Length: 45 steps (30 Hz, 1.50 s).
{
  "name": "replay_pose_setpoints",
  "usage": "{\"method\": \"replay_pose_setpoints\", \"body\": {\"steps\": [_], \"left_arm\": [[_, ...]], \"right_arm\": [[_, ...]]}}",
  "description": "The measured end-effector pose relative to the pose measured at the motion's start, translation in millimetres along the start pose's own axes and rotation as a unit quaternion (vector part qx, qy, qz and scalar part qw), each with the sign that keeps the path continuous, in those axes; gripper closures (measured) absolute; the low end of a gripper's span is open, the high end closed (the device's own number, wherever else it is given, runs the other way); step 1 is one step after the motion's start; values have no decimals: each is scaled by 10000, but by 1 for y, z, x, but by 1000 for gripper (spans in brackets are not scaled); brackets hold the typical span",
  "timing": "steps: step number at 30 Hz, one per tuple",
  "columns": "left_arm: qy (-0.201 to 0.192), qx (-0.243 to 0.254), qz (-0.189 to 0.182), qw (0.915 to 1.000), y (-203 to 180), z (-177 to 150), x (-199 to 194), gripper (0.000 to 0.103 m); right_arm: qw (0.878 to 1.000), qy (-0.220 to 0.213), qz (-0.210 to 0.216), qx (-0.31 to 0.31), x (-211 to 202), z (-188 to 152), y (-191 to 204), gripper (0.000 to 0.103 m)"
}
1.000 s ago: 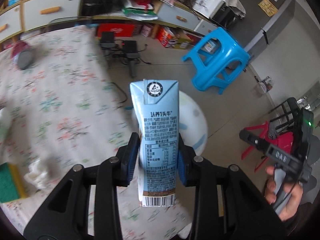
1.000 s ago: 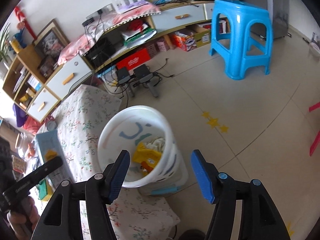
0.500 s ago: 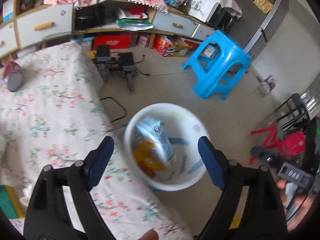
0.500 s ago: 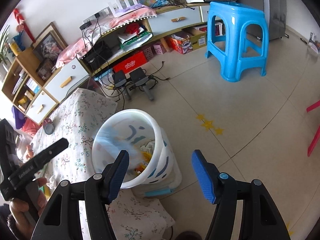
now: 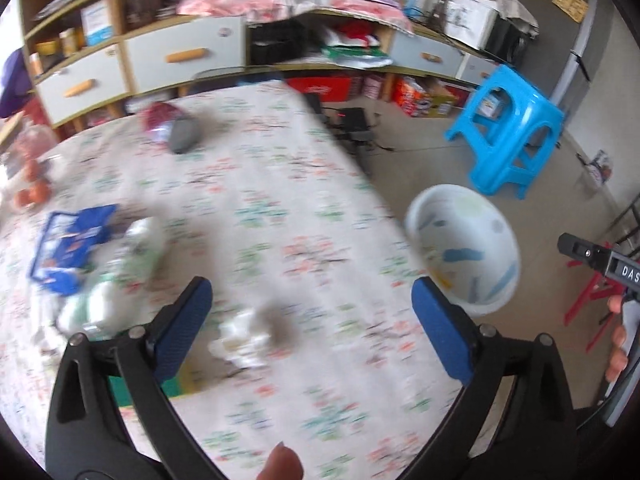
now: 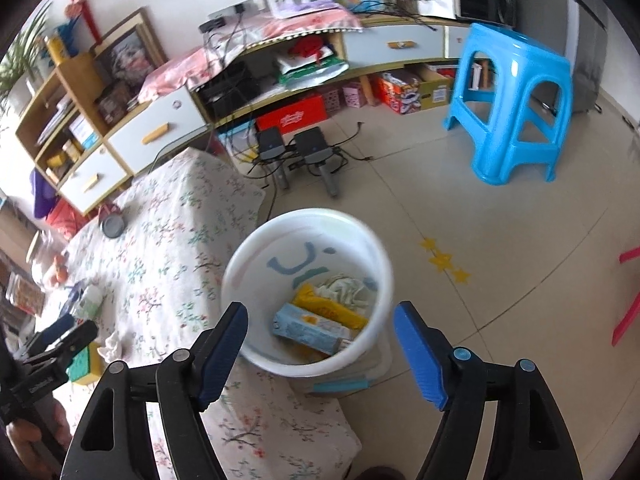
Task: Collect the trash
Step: 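Grasp the white crumpled tissue on the table with the right gripper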
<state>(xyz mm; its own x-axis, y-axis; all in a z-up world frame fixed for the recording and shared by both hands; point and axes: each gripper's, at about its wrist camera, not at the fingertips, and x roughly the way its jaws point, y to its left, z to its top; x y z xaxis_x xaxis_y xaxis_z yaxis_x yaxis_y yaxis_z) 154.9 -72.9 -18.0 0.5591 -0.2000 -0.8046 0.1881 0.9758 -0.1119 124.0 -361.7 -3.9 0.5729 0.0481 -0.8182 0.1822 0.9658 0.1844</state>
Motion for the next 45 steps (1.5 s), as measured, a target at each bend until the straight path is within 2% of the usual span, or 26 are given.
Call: {"method": "replay_pose_setpoints", "body": {"steps": [7,19,26,32,40,42,43,44,45], "left_arm": [[-61,-375,471,9982,66,-15,-24,2],[53,-1331,752,9882,163,-49,-56,2],[329,-1778,786,9804,206,-70,-62,2],[611,-1971,729,9758,228,-83,-61,2],[768,-2343,592,9673,246,-90,-58,2],[798,-2397,532,9661,245,-91,-57,2],[800,-2434,509,9653,245,-90,-56,2],[788,-2504,471,9638,245,-90,-56,2],[781,-2565,432,9624,247,-90,-55,2]], "right_arm": [[9991,101,197,-366,11,-4,57,23],[9935,356,393,-1005,36,-22,149,21],[9877,578,469,-1374,55,-33,193,20],[9821,964,554,-1517,80,-43,226,20],[9745,1453,534,-1622,113,-60,256,21],[9738,1519,540,-1605,118,-62,258,23],[9728,1567,574,-1606,121,-63,259,30],[9712,1620,610,-1638,123,-64,260,44],[9696,1654,637,-1687,124,-64,262,50]]}}
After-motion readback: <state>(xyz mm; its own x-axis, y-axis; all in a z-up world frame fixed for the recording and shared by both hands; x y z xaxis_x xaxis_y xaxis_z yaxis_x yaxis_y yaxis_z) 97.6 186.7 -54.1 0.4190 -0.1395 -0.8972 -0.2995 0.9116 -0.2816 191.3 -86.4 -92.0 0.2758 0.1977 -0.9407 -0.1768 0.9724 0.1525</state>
